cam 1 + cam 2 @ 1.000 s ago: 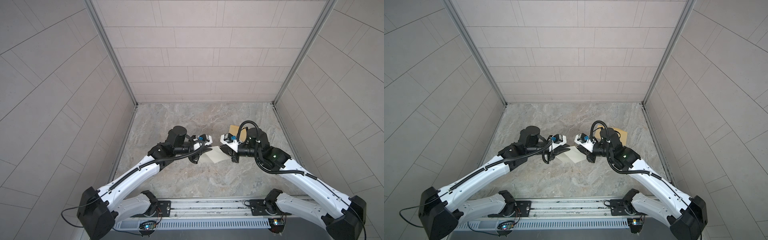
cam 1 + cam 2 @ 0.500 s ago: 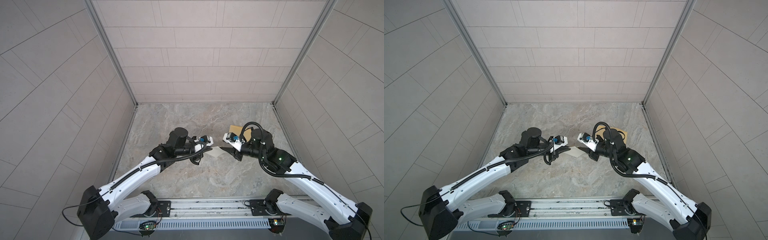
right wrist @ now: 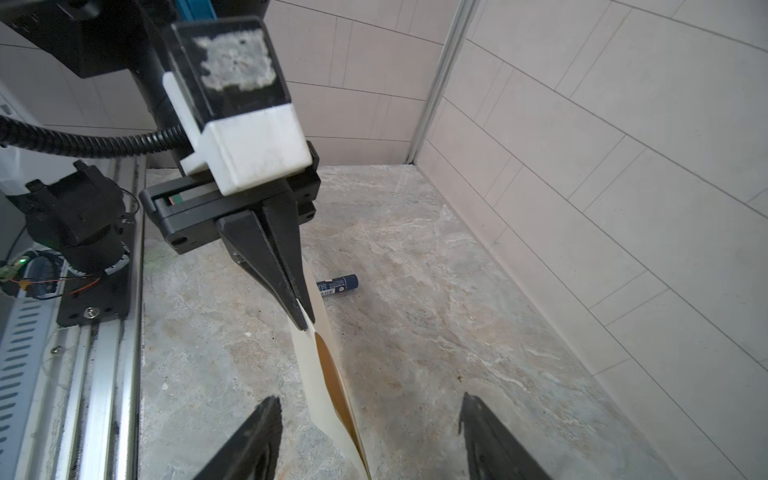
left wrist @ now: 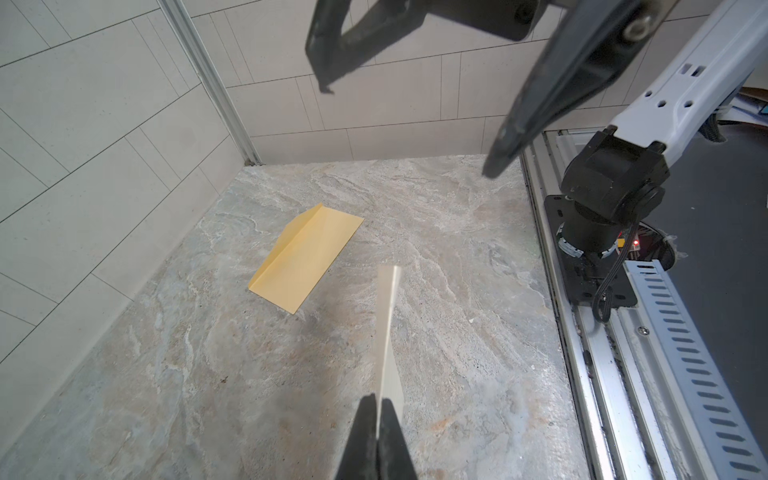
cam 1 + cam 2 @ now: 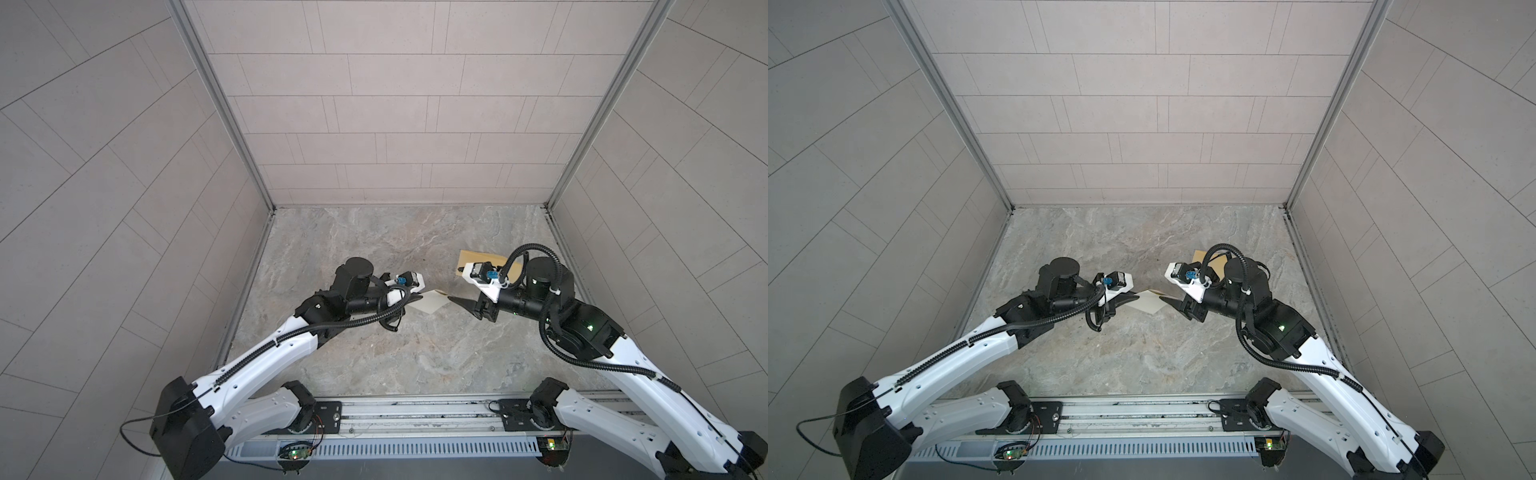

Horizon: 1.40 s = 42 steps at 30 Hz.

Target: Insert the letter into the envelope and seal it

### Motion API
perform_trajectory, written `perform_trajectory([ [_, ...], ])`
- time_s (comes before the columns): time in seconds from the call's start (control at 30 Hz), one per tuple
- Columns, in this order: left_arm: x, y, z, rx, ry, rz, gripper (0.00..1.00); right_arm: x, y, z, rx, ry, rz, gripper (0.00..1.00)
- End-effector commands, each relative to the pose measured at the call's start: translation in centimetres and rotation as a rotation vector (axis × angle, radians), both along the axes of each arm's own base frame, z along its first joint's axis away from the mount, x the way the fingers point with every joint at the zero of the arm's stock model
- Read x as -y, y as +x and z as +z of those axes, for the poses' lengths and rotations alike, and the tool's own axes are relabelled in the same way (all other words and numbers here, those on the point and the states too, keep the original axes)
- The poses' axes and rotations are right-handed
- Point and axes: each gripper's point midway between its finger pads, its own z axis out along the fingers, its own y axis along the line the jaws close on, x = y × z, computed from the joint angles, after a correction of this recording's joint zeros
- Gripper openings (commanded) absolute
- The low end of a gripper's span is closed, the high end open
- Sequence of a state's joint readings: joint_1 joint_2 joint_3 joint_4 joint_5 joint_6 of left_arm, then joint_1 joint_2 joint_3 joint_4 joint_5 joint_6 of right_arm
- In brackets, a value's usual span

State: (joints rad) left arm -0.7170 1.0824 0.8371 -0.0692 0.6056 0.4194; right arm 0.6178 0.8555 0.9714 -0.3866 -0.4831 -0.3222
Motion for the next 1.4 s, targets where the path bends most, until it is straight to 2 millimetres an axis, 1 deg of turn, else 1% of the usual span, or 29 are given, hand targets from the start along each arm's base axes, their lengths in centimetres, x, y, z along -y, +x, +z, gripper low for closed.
perform_trajectory([
  [0.0,0.4,-0.5,1.2,0.019,-0.046,-0.023,0.0,-1.7,-1.0,-0.2,-0.058,0.019,0.091,0.66],
  [0.1,0.5,-0.6,1.5,0.021,-0.059,-0.029,0.0,-2.6,-0.7,-1.1,-0.079,-0.004,0.105,0.62],
  [0.2,0.6,-0.8,1.5,0.015,-0.062,-0.037,0.0,-3.2,-0.4,-1.9,-0.095,-0.018,0.112,0.54],
  [0.27,0.6,-0.8,1.5,0.013,-0.063,-0.041,0.0,-3.5,-0.3,-2.1,-0.097,-0.019,0.118,0.46],
  [0.37,0.7,-0.9,1.4,0.013,-0.062,-0.044,0.0,-3.6,0.1,-2.2,-0.098,-0.025,0.109,0.3],
  [0.43,0.7,-0.8,1.3,0.013,-0.061,-0.043,0.0,-3.6,0.3,-2.2,-0.102,-0.033,0.098,0.15],
  [0.57,0.8,-0.8,0.9,0.0,-0.053,-0.045,0.0,-3.4,0.6,-2.2,-0.101,-0.037,0.08,0.0],
  [0.6,0.8,-0.7,0.9,0.002,-0.052,-0.042,0.04,-3.3,0.6,-2.1,-0.097,-0.039,0.076,0.0],
  [0.63,0.8,-0.7,0.9,0.0,-0.052,-0.04,0.13,-3.2,0.7,-1.9,-0.094,-0.039,0.065,0.0],
  [0.7,0.7,-0.6,0.9,-0.003,-0.052,-0.032,0.2,-2.9,1.0,-1.7,-0.084,-0.042,0.041,0.0],
  [0.77,0.6,-0.6,1.0,0.0,-0.053,-0.02,0.33,-2.4,1.1,-1.3,-0.067,-0.042,0.015,0.0],
  [0.83,0.4,-0.5,1.0,0.007,-0.053,-0.007,0.41,-2.0,1.0,-1.1,-0.05,-0.044,0.003,0.0],
  [0.93,0.1,-0.5,0.8,0.012,-0.048,0.002,0.48,-1.6,0.6,-0.9,-0.033,-0.045,0.003,0.0],
  [1.03,0.0,-0.5,0.5,0.01,-0.037,0.008,0.5,-1.1,0.3,-0.7,-0.023,-0.053,-0.001,0.0],
  [1.27,-0.2,-0.1,-0.6,0.001,0.003,0.031,0.49,-0.3,0.3,-0.1,0.014,-0.059,-0.035,0.0],
  [1.37,-0.2,0.0,-0.9,-0.004,0.012,0.03,0.46,-0.1,0.4,0.3,0.025,-0.056,-0.047,0.0],
])
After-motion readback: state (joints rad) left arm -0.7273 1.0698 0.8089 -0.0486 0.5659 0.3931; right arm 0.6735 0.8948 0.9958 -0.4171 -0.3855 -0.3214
